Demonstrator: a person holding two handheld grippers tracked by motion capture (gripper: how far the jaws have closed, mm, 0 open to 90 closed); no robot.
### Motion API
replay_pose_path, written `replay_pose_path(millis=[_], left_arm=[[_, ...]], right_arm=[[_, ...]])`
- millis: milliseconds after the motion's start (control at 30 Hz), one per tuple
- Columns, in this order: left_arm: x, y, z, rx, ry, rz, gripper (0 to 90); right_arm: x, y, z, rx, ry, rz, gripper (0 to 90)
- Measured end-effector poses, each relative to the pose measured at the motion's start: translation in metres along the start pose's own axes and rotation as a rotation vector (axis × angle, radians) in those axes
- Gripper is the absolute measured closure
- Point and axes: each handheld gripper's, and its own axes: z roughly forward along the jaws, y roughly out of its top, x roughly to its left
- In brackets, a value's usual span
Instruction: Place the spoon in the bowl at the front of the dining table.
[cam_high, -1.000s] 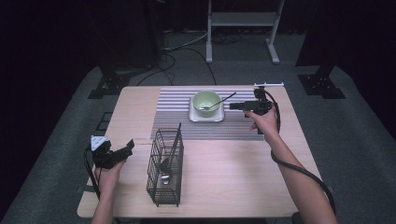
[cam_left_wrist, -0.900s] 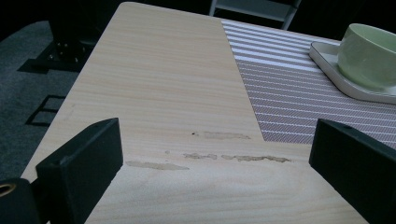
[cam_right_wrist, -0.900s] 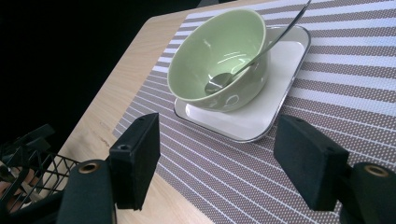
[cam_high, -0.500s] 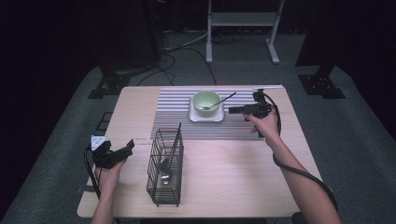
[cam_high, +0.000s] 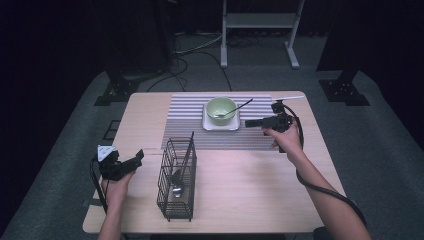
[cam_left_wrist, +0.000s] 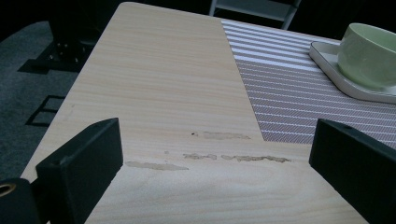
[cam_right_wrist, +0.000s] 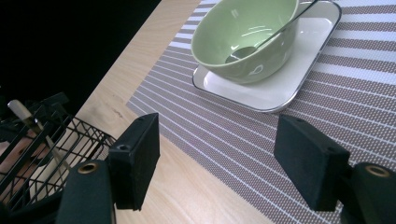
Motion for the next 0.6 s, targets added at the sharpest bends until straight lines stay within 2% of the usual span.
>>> replay_pose_path(millis=[200,600], left_arm=[[0.000,0.000,0.000,0.001,-0.001,0.003,1.6],[-0.001,0.000,0.001,0.001,-0.002,0.003,1.6]], right_arm=[[0.003,-0.009,-0.002,-0.002,0.017,-0.013,30.2],[0.003,-0.027,-0.004,-0.006,0.050,-0.004,30.2]])
